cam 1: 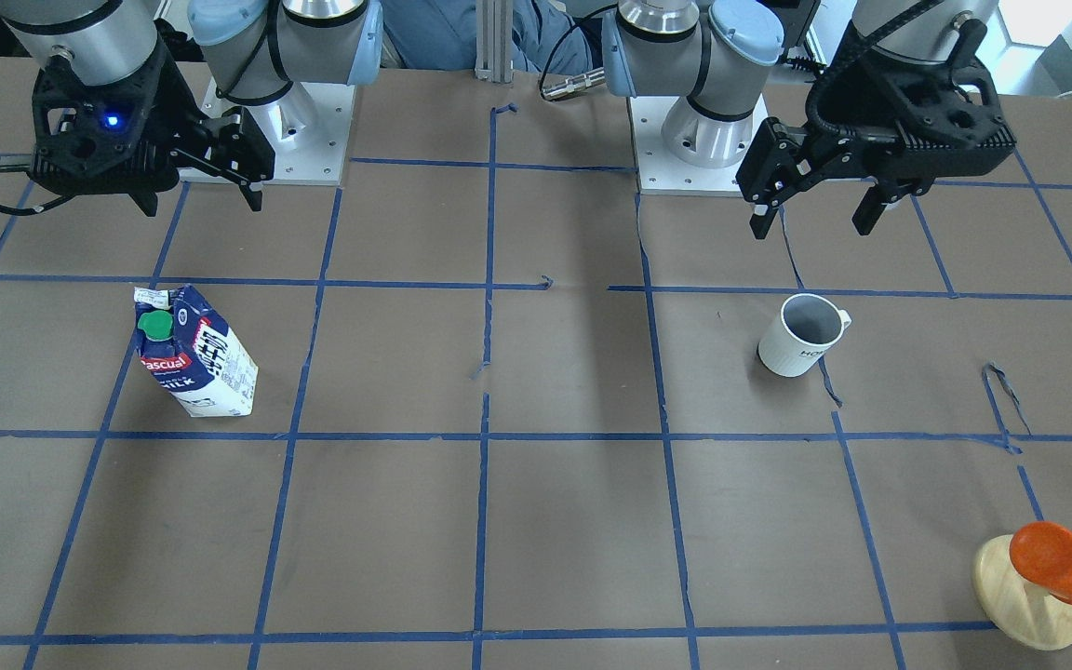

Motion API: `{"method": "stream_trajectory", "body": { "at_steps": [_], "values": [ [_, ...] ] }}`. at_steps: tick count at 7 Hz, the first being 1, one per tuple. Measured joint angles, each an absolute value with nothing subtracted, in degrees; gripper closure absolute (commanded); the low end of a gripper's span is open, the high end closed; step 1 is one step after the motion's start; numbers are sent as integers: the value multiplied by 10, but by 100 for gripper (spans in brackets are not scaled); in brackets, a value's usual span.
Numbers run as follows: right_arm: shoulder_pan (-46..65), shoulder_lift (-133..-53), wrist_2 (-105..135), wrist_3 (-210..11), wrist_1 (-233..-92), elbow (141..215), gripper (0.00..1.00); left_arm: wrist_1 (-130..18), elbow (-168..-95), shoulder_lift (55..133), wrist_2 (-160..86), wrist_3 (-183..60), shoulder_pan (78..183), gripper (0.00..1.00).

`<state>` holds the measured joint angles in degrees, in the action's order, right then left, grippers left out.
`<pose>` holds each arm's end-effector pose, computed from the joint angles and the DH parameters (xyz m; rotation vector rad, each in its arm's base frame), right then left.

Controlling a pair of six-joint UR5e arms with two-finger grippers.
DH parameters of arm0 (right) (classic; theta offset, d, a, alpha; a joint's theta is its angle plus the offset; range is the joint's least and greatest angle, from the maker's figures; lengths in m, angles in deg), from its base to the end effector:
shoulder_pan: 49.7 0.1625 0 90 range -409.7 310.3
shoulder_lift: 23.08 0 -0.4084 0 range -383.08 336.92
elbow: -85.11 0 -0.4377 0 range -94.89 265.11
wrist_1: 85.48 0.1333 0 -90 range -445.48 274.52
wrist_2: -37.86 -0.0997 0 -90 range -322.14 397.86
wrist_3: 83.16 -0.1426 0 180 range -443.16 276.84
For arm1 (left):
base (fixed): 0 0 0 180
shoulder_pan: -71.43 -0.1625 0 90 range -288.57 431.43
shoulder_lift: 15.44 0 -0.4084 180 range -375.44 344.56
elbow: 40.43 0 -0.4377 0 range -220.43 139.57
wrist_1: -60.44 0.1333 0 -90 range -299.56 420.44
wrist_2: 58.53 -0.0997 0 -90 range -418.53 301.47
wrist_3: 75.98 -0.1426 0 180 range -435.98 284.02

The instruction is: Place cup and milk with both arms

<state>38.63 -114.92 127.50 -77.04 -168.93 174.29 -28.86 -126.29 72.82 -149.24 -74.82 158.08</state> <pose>0.1192 -0.5176 0.4420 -0.1211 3.1266 0.1053 -0.0998 -0.5451 0.4853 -0.1239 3.1194 -0.1791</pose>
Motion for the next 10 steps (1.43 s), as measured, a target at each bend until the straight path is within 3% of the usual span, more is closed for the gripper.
{"method": "stream_trajectory", "body": {
  "at_steps": [10],
  "values": [
    [385, -1148, 1284, -767, -1688, 1743, 0, -289, -1271, 721, -1493, -724, 1580, 0]
  ]
}}
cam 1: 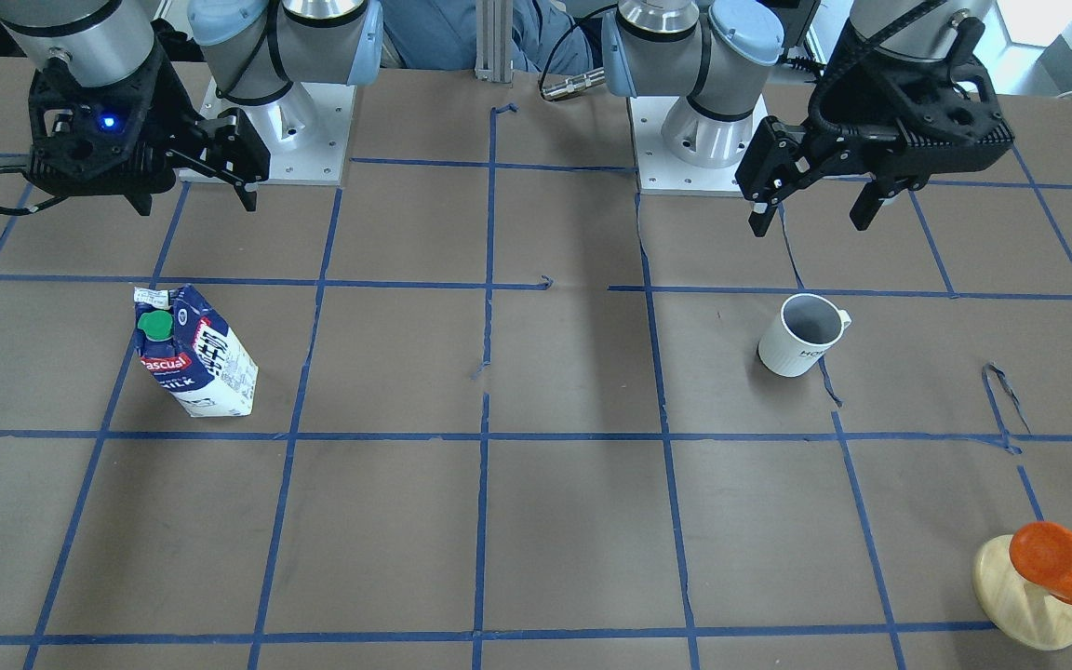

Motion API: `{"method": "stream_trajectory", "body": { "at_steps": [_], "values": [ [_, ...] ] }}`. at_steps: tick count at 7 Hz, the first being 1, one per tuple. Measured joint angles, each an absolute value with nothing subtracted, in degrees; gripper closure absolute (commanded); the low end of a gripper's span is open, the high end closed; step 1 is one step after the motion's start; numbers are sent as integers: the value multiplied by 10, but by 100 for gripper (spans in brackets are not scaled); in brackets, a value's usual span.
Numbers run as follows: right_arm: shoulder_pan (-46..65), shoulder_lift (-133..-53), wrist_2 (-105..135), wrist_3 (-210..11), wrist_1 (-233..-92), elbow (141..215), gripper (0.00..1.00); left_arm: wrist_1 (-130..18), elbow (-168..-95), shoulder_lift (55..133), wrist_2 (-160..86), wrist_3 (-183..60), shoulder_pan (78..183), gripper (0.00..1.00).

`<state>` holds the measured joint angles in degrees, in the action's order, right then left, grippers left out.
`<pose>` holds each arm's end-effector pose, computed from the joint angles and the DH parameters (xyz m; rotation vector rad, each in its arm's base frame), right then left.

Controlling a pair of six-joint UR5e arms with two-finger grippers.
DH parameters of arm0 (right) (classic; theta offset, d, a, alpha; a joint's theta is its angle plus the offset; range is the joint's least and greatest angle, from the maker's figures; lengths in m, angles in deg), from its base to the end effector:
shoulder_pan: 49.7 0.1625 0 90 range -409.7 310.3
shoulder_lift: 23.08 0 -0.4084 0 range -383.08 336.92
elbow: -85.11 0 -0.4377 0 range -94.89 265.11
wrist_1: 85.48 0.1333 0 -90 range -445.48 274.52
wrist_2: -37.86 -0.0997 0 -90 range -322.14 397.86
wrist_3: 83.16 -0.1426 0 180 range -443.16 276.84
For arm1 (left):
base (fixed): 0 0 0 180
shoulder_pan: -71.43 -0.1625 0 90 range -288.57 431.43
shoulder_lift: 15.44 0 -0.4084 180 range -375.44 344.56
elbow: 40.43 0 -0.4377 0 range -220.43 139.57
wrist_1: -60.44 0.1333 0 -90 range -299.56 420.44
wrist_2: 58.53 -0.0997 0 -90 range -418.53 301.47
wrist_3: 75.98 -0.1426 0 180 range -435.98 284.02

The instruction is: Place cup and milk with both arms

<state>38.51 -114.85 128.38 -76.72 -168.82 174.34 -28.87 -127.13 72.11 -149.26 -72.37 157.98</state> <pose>0.1159 -0.5177 0.4407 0.1277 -3.1330 -0.1135 -0.0992 -0.5400 0.4839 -0.1935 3.1181 -0.1758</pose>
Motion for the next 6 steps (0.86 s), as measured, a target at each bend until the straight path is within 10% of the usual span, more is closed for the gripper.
{"method": "stream_trajectory", "body": {
  "at_steps": [6],
  "values": [
    [357, -1125, 1342, -722, -1719, 1745, 0, -290, -1275, 721, -1493, -735, 1575, 0]
  ]
}}
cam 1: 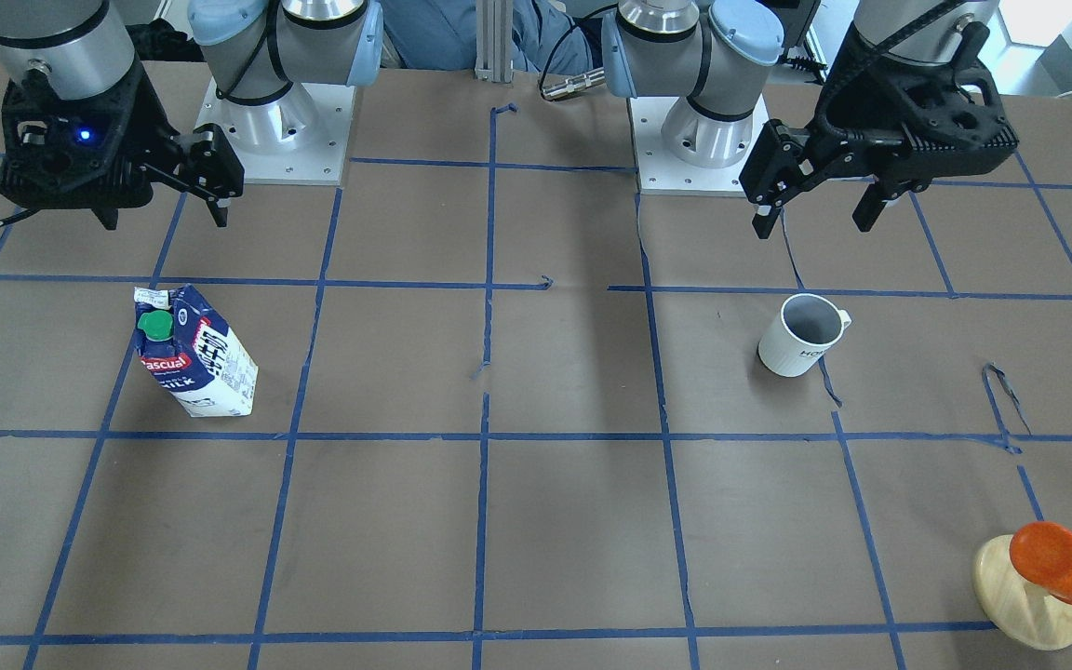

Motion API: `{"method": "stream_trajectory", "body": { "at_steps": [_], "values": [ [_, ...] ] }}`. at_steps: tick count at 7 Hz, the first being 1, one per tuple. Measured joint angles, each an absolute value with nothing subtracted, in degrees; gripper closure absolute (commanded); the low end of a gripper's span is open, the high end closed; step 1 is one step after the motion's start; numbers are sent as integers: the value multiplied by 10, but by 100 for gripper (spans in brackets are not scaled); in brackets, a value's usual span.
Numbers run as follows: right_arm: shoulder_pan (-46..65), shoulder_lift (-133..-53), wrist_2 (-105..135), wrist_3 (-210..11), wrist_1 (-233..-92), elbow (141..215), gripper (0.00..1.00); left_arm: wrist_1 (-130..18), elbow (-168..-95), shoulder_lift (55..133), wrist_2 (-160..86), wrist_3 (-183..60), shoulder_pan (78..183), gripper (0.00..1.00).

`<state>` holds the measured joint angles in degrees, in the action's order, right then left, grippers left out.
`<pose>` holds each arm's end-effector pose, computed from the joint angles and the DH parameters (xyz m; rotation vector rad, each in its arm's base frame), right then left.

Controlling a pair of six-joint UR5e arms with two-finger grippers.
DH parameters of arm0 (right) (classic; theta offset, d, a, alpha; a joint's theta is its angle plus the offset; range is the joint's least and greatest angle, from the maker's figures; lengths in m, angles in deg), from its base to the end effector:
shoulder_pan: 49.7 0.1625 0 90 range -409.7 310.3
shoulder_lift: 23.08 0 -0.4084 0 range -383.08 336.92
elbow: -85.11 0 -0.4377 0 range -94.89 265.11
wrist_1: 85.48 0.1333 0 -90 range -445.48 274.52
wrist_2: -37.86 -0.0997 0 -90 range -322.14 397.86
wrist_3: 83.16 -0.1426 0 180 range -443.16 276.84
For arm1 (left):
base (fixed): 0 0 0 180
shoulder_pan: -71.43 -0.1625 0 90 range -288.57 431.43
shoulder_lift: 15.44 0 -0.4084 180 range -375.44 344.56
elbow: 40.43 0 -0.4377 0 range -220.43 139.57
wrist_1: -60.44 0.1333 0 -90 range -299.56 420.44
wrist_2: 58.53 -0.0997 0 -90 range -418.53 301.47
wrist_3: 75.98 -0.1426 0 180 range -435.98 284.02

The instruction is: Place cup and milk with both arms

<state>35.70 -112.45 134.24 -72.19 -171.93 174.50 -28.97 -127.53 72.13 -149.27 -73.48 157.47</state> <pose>0.0743 -0.5406 0.4231 0.1740 -3.0325 -0.1167 -0.0944 -0.5402 0.4796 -0.1770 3.1182 -0.1612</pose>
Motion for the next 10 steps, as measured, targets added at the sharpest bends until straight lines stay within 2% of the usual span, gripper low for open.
{"method": "stream_trajectory", "body": {
  "at_steps": [3, 6, 8, 10],
  "values": [
    [320, -1095, 1342, -713, -1738, 1755, 0, -289, -1326, 720, -1495, -738, 1564, 0],
    [313, -1077, 1339, -714, -1780, 1802, 0, -256, -1430, 733, -1498, -738, 1495, 0],
    [302, -1073, 1337, -716, -1809, 1838, 0, -151, -1520, 764, -1526, -748, 1480, 0],
    [296, -1061, 1326, -719, -1819, 1851, 1, -82, -1575, 787, -1543, -804, 1467, 40]
  ]
}}
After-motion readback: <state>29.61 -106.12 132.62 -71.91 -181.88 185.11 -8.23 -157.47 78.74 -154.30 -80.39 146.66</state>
